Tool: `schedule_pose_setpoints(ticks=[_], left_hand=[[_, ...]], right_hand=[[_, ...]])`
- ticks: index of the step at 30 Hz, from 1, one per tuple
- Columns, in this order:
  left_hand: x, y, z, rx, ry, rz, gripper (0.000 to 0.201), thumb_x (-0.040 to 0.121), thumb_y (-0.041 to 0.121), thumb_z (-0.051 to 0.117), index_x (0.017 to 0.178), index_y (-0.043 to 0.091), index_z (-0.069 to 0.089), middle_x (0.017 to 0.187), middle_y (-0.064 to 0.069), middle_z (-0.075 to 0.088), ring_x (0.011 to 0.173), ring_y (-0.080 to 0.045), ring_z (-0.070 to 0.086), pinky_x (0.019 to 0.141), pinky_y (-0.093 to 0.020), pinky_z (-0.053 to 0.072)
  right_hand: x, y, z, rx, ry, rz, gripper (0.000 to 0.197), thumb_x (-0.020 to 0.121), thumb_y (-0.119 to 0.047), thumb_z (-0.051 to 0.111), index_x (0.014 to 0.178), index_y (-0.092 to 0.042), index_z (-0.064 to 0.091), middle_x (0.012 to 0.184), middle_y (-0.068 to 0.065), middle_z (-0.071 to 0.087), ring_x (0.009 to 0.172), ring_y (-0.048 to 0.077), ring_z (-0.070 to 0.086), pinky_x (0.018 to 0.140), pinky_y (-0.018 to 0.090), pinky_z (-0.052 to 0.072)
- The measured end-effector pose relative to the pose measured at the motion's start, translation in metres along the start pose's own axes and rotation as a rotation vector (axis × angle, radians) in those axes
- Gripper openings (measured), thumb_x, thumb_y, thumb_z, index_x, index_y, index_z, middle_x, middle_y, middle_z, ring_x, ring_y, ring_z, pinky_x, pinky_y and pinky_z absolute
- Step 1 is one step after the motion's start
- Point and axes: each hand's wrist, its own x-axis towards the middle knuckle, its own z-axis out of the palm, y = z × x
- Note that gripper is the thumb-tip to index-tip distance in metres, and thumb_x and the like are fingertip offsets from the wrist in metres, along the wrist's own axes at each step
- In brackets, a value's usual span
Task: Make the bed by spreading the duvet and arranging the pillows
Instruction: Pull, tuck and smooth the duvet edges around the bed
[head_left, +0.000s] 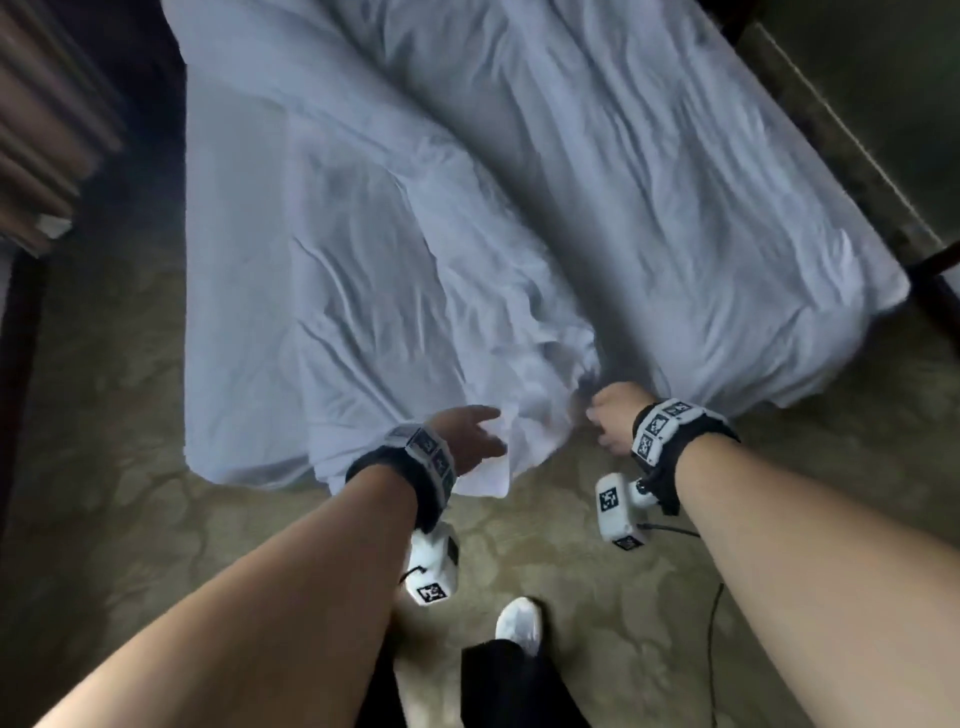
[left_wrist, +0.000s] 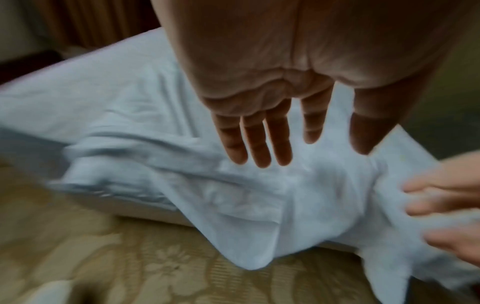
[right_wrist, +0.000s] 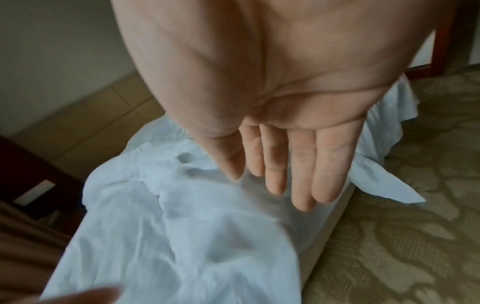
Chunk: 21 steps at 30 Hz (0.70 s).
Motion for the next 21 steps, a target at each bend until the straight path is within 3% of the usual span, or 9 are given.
schedule_pose_setpoints(ticks=[2,3,5,7,8,10,14,17,21], left_hand=[[0.007,-0.038,-0.016,0.016,0.147,-0.120,0.026,0.096,0.028,0.067,0.121,0.023,0.066,0.119,-0.007,0.066,0.107,-0.025,0.063,0.094,-0.030,0.049],[0.007,-0.056,-0.026,0.033,0.199,-0.168,0.009,0.096,0.028,0.065,0.104,0.024,0.066,0.106,-0.005,0.063,0.098,-0.024,0.061,0.089,-0.032,0.050],[0.010,-0.086,-0.042,0.026,0.299,-0.257,0.012,0.097,0.029,0.062,0.091,0.019,0.063,0.094,-0.008,0.060,0.090,-0.027,0.059,0.072,-0.032,0.044],[0.013,-0.106,-0.054,-0.084,0.367,-0.336,0.026,0.097,0.031,0.063,0.115,0.014,0.068,0.112,-0.014,0.067,0.105,-0.032,0.063,0.081,-0.033,0.045],[0.017,-0.115,-0.058,-0.138,0.406,-0.382,0.042,0.097,0.033,0.063,0.133,0.011,0.061,0.129,-0.014,0.065,0.118,-0.033,0.060,0.093,-0.035,0.046],[0.024,-0.126,-0.064,-0.237,0.461,-0.437,0.058,0.099,0.036,0.061,0.149,0.010,0.047,0.147,-0.013,0.055,0.133,-0.032,0.053,0.106,-0.038,0.040],[0.045,-0.143,-0.078,-0.371,0.497,-0.483,0.071,0.098,0.048,0.058,0.155,0.012,0.036,0.155,-0.013,0.046,0.139,-0.034,0.047,0.112,-0.042,0.036],[0.063,-0.152,-0.090,-0.428,0.511,-0.505,0.077,0.097,0.048,0.061,0.158,0.011,0.031,0.154,-0.014,0.045,0.139,-0.035,0.046,0.108,-0.040,0.037],[0.096,-0.172,-0.096,-0.473,0.458,-0.560,0.087,0.082,0.055,0.077,0.147,0.009,0.041,0.138,-0.015,0.056,0.122,-0.039,0.057,0.092,-0.043,0.045]], right_hand=[[0.007,0.007,0.005,-0.106,-0.034,0.003,0.037,0.099,-0.016,0.055,0.131,0.002,0.061,0.130,0.022,0.063,0.118,0.036,0.062,0.089,0.034,0.051],[0.008,0.004,0.008,-0.137,-0.032,0.007,0.037,0.098,-0.017,0.055,0.129,0.001,0.062,0.129,0.022,0.064,0.119,0.036,0.062,0.088,0.033,0.050],[0.016,-0.005,0.010,-0.170,-0.018,-0.002,0.037,0.097,-0.023,0.058,0.125,-0.001,0.066,0.126,0.020,0.066,0.117,0.034,0.062,0.084,0.030,0.046],[0.026,-0.016,0.013,-0.175,-0.007,0.009,0.038,0.096,-0.027,0.059,0.122,0.000,0.066,0.123,0.019,0.066,0.112,0.034,0.063,0.081,0.030,0.044],[0.030,-0.022,0.014,-0.164,-0.004,0.006,0.037,0.095,-0.029,0.059,0.118,0.000,0.066,0.120,0.019,0.067,0.105,0.034,0.064,0.078,0.029,0.044],[0.039,-0.034,0.016,-0.142,0.026,0.010,0.037,0.093,-0.032,0.059,0.113,-0.002,0.062,0.117,0.017,0.067,0.095,0.032,0.064,0.076,0.029,0.044],[0.060,-0.053,0.018,-0.118,0.173,0.071,0.077,0.084,-0.049,0.060,0.147,-0.011,0.035,0.141,0.016,0.049,0.121,0.037,0.056,0.098,0.042,0.048],[0.077,-0.065,0.016,-0.173,0.254,0.098,0.085,0.088,-0.048,0.063,0.155,-0.015,0.021,0.153,0.018,0.030,0.134,0.039,0.043,0.108,0.046,0.038],[0.102,-0.072,0.017,-0.146,0.265,0.072,0.106,0.086,-0.055,0.066,0.161,-0.018,0.000,0.165,0.013,0.017,0.149,0.034,0.026,0.120,0.046,0.024]])
